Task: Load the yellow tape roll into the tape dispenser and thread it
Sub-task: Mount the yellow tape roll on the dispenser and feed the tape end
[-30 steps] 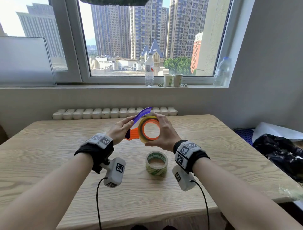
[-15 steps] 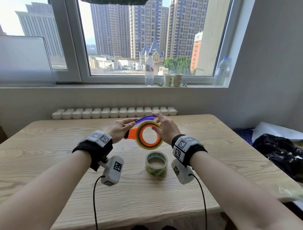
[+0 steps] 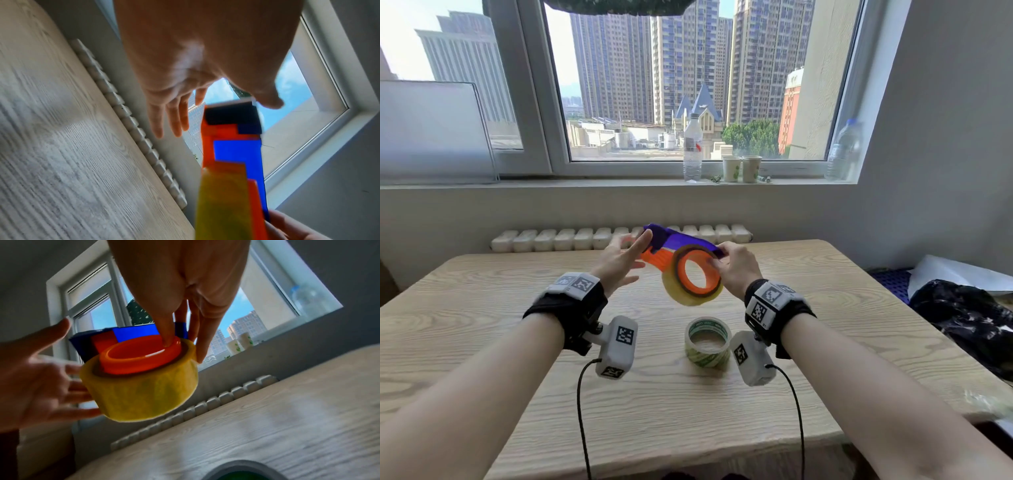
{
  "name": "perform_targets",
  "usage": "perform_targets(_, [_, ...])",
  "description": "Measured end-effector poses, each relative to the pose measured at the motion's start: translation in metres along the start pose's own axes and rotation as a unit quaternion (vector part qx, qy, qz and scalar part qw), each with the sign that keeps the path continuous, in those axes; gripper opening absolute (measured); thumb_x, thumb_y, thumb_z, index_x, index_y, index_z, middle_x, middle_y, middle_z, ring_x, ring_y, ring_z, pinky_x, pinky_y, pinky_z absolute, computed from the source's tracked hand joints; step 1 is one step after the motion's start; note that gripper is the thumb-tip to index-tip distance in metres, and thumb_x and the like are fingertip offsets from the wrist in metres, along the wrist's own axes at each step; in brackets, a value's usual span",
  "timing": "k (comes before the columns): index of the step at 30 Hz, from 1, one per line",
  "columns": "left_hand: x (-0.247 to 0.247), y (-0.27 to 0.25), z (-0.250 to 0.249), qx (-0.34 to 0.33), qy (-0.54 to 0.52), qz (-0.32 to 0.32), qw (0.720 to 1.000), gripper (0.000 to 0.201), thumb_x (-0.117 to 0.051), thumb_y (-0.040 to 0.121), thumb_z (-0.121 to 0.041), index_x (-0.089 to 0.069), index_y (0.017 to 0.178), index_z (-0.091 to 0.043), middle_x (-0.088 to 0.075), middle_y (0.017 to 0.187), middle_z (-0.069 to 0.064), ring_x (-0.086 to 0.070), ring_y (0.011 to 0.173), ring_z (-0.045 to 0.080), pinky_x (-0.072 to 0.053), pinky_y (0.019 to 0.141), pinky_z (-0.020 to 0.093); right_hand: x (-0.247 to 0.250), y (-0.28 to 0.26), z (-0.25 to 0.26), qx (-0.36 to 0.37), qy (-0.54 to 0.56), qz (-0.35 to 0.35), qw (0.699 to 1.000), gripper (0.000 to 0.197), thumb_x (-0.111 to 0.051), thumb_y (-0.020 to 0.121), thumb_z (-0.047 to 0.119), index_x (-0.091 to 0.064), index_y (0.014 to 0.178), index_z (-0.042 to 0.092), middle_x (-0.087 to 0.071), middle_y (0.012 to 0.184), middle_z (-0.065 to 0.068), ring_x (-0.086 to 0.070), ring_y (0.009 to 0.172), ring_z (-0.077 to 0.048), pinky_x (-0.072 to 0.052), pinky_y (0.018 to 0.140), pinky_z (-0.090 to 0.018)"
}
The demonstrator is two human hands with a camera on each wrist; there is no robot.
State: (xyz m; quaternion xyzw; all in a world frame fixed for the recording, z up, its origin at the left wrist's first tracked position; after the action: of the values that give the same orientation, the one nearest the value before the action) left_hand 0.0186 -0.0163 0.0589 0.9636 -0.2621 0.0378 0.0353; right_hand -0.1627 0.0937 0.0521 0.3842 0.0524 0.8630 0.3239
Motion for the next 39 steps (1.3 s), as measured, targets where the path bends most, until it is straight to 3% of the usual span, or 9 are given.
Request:
perform_targets(6, [-0.018,-0.016,-0.003,0.035,-0.027,0.174,0.984,0.016,-0.061,0.084,-0.028,-0.068,0.093,-0.016,-0.070,0.090,0.004,-0.063,0.091,0.019,-0.043,0.096,0.039,-0.010,0.008,-0.001,-0.084,0.166,0.005,0.983,0.019,-0.066,0.078,0.017,-0.061,0.096,0.012,-0.060,0.078,0.001,-0.066,0.092,-0.038,-0.054,0.081,-0.054])
perform_targets(10, [-0.032,-0.018,-0.009,0.034,-0.106,0.206,0.972,0.018,-0.055,0.086,-0.016,-0.064,0.101,-0.012,-0.071,0.087,0.000,-0.064,0.087,0.016,-0.047,0.086,0.033,-0.012,0.003,0.002,-0.116,0.225,0.020,0.967,0.022,-0.067,0.081,0.017,-0.053,0.097,0.016,-0.062,0.094,-0.017,-0.066,0.092,-0.041,-0.057,0.071,-0.056])
perform_targets(14, [-0.041,-0.022,-0.012,0.026,-0.160,0.241,0.957,0.028,-0.056,0.081,-0.013,-0.061,0.108,-0.006,-0.072,0.096,0.006,-0.068,0.086,0.019,-0.054,0.077,0.032,-0.014,-0.004,0.004,-0.152,0.297,0.065,0.941,0.037,-0.065,0.086,0.015,-0.048,0.116,0.002,-0.059,0.103,-0.024,-0.065,0.084,-0.035,-0.057,0.067,-0.046])
perform_targets(21, [-0.051,-0.024,-0.013,0.022,-0.217,0.213,0.952,0.028,-0.041,0.093,-0.009,-0.057,0.109,0.007,-0.069,0.093,0.014,-0.069,0.081,0.024,-0.056,0.081,0.042,-0.017,-0.009,-0.001,-0.160,0.291,0.125,0.935,0.043,-0.057,0.092,0.019,-0.047,0.126,-0.003,-0.059,0.115,-0.024,-0.063,0.083,-0.027,-0.054,0.070,-0.039])
perform_targets(25, [-0.053,-0.022,-0.012,0.016,-0.224,0.165,0.960,0.031,-0.037,0.097,-0.018,-0.058,0.105,0.004,-0.068,0.084,0.013,-0.070,0.070,0.019,-0.060,0.069,0.036,-0.008,-0.005,0.000,-0.084,0.204,0.019,0.975,0.042,-0.059,0.089,0.028,-0.052,0.121,0.002,-0.062,0.116,-0.017,-0.060,0.105,-0.027,-0.052,0.089,-0.040])
perform_targets(28, [-0.056,-0.022,-0.011,0.004,-0.207,0.143,0.968,0.036,-0.034,0.098,-0.025,-0.058,0.100,0.001,-0.068,0.074,0.012,-0.068,0.060,0.017,-0.059,0.060,0.032,-0.001,-0.005,0.011,-0.072,0.315,0.031,0.946,0.038,-0.059,0.089,0.027,-0.050,0.118,0.003,-0.065,0.089,-0.009,-0.064,0.079,-0.020,-0.054,0.072,-0.029])
perform_targets(31, [-0.061,-0.024,-0.012,-0.014,-0.178,0.144,0.973,0.038,-0.033,0.098,-0.029,-0.057,0.103,0.000,-0.069,0.072,0.011,-0.067,0.060,0.017,-0.057,0.061,0.032,-0.003,-0.008,0.022,-0.075,0.392,0.100,0.911,0.042,-0.059,0.089,0.024,-0.046,0.126,0.010,-0.064,0.090,-0.009,-0.062,0.076,-0.019,-0.054,0.071,-0.031])
perform_targets(35, [-0.065,-0.027,-0.014,-0.002,-0.159,0.157,0.975,0.047,-0.032,0.098,-0.032,-0.049,0.122,0.004,-0.062,0.102,0.019,-0.064,0.083,0.027,-0.057,0.069,0.036,-0.010,-0.007,0.026,-0.051,0.383,0.111,0.916,0.041,-0.060,0.087,0.017,-0.052,0.127,0.015,-0.061,0.104,-0.012,-0.060,0.089,-0.024,-0.052,0.083,-0.045])
perform_targets(39, [-0.063,-0.031,-0.013,-0.005,-0.151,0.192,0.970,0.030,-0.044,0.093,-0.010,-0.051,0.119,0.003,-0.061,0.099,0.019,-0.064,0.081,0.026,-0.058,0.067,0.033,-0.013,-0.004,0.027,-0.064,0.367,0.084,0.924,0.031,-0.058,0.089,0.019,-0.058,0.119,0.010,-0.060,0.088,-0.009,-0.057,0.070,-0.018,-0.050,0.062,-0.032])
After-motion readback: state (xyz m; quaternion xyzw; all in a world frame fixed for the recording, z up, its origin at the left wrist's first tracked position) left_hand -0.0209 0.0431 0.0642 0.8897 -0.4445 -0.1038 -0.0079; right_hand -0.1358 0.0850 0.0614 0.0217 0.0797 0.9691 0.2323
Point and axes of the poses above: each hand's wrist, its own y-axis towards the middle knuckle, its own x-axis out of the back of the hand, z = x × y, the point moved 2 cm from there along y, towards the middle knuckle
